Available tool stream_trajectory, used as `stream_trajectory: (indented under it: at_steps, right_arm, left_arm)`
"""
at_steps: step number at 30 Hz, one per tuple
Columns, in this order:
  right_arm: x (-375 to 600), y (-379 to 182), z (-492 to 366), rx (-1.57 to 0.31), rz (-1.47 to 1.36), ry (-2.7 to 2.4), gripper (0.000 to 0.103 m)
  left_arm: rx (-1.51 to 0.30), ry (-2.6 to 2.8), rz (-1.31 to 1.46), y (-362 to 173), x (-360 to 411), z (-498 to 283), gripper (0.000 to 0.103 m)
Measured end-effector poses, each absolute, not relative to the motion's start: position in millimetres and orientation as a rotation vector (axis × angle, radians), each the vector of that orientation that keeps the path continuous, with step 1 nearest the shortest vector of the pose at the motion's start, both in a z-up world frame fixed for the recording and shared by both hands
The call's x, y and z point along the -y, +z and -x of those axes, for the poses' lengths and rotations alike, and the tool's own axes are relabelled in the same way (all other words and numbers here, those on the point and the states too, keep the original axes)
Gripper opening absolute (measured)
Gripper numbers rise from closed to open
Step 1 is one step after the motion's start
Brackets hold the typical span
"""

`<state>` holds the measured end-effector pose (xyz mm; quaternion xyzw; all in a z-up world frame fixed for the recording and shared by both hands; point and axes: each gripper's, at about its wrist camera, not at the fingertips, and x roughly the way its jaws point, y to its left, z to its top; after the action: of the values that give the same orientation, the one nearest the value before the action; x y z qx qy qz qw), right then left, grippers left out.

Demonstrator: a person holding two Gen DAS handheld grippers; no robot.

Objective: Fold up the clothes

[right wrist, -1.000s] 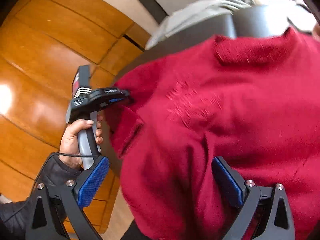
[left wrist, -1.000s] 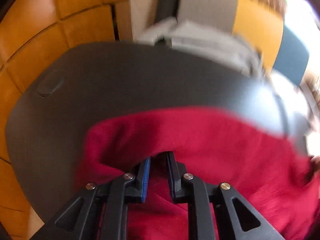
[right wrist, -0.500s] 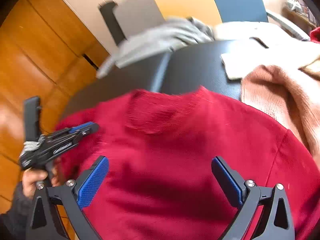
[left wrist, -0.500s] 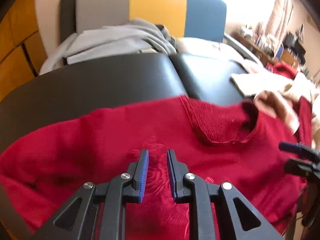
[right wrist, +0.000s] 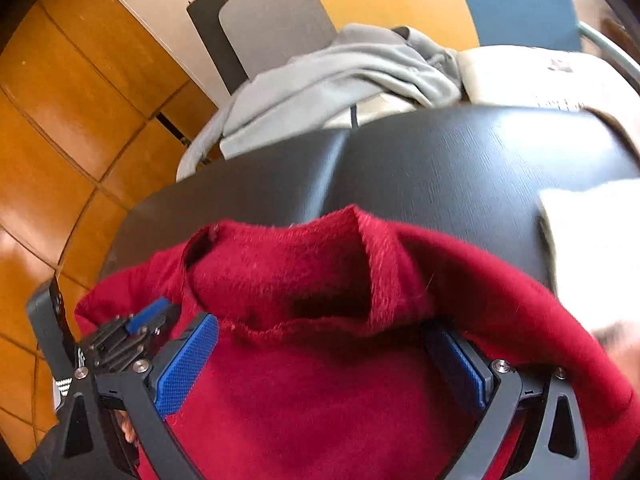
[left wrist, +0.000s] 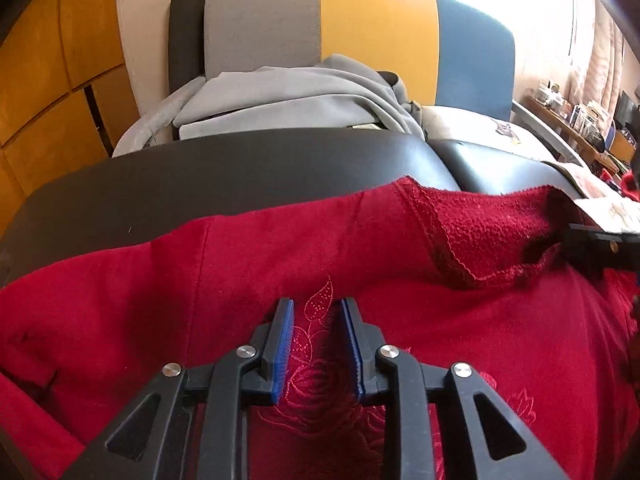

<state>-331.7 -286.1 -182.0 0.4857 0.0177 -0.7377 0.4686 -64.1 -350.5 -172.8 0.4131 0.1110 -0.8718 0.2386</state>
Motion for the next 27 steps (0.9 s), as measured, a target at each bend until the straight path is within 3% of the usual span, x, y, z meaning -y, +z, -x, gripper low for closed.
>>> stream_trajectory:
  at_steps: [2,6,9,11,14,19,27]
  right_arm:
    - [299,-181,341,-0.142,-1.144,-1.826,0.103]
    - [342,-192,322,-0.532,-0.981,-1.885,0.103]
    - [357,-193,318,-0.638,-1.006,-1.872,0.103]
    - [353,-186,320,-0.629,-1.081,-1.849,0.103]
    - [320,-158,311,-0.527,-1.084,-1.860,0.103]
    - [249,-125,257,-0.229,-1.071,-1.772,0.103]
    - [153,-166,123,-0.209,-1.185,-1.616,0.103]
  left_arm:
    - [-0.270,-2.409,-1.135,-173,362,76,0.026]
    - [-0.284,-2.422,-1.132,-175,374,89,0.026]
    - [-0.262,-2.417,-1.143,-175,376,94,0.026]
    - [-0.236,-2.410,-1.173,-171,375,94,0.025]
    - [-0.419,-2.408,-1.210,-159,383,74,0.025]
    - [-0.530,-2.526,-1.144,-132,349,6,0.025]
    - [-0.555,-2.535,-1.207,-143,292,-114,0.025]
